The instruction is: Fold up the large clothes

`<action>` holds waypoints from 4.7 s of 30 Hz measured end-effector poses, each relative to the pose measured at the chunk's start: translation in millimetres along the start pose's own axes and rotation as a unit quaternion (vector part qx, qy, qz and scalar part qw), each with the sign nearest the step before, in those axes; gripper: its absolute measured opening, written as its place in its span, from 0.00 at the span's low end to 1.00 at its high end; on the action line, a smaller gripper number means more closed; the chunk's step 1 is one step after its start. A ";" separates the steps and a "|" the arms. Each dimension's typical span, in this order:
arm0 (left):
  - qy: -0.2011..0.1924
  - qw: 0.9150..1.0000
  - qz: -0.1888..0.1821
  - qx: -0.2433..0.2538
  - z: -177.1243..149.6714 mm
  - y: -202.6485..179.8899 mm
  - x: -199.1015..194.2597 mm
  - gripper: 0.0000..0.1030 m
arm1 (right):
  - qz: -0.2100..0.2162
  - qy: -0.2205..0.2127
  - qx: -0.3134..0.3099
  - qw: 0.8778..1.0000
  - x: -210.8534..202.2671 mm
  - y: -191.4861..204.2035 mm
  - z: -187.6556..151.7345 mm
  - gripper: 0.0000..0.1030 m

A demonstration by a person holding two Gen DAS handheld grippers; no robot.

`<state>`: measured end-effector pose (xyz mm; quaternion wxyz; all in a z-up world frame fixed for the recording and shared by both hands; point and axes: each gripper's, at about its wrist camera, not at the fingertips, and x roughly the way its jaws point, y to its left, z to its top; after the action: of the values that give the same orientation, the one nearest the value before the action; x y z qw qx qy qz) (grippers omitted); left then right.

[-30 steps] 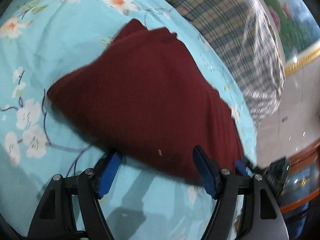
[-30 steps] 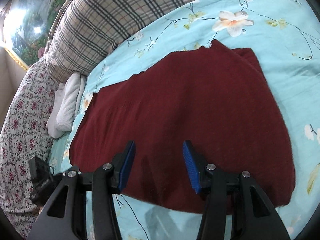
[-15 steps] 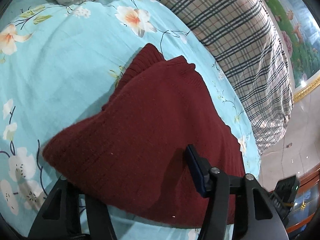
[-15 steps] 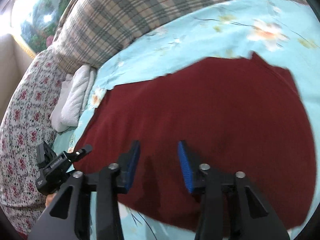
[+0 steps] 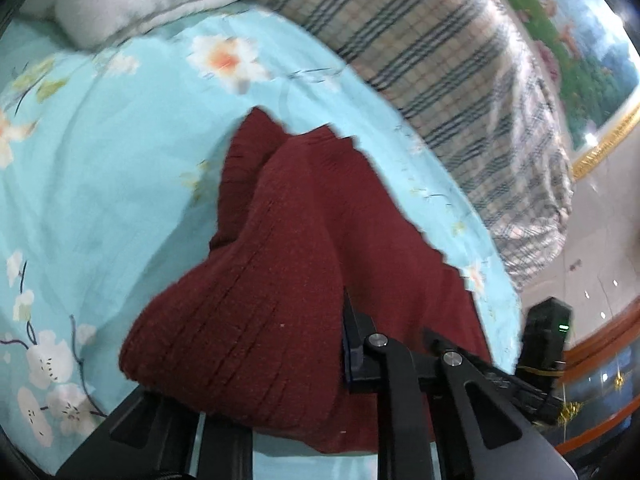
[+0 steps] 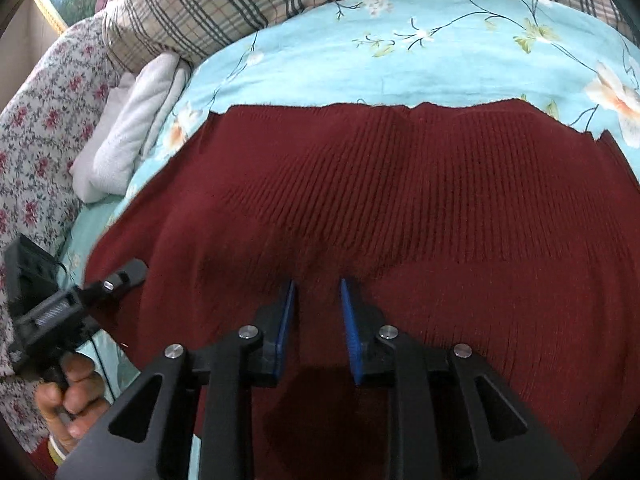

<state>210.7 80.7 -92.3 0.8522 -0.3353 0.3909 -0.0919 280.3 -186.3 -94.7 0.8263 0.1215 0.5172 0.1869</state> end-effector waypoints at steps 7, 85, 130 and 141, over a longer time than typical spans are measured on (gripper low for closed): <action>-0.005 0.994 -0.040 0.106 -2.2 -81.3 -12.9 0.16 | 0.116 0.000 0.095 0.989 -17.0 -36.9 -0.8 0.24; 0.281 0.946 -0.081 0.140 -68.0 -162.9 164.8 1.00 | 0.117 -0.053 0.185 0.974 -108.4 -208.5 -24.9 0.69; 0.134 0.981 0.011 0.142 -41.9 1.5 -34.0 0.81 | 0.167 0.029 0.065 0.983 -6.4 -20.1 -27.5 0.37; 0.058 0.978 -0.014 0.201 -18.9 -22.4 -105.3 0.59 | 0.127 -0.051 0.038 0.990 -72.1 12.7 -14.8 0.50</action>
<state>128.0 98.4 -23.1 0.8766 -0.1569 0.4086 -0.2000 236.2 -206.1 -37.8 0.8158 0.2267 0.4620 0.2638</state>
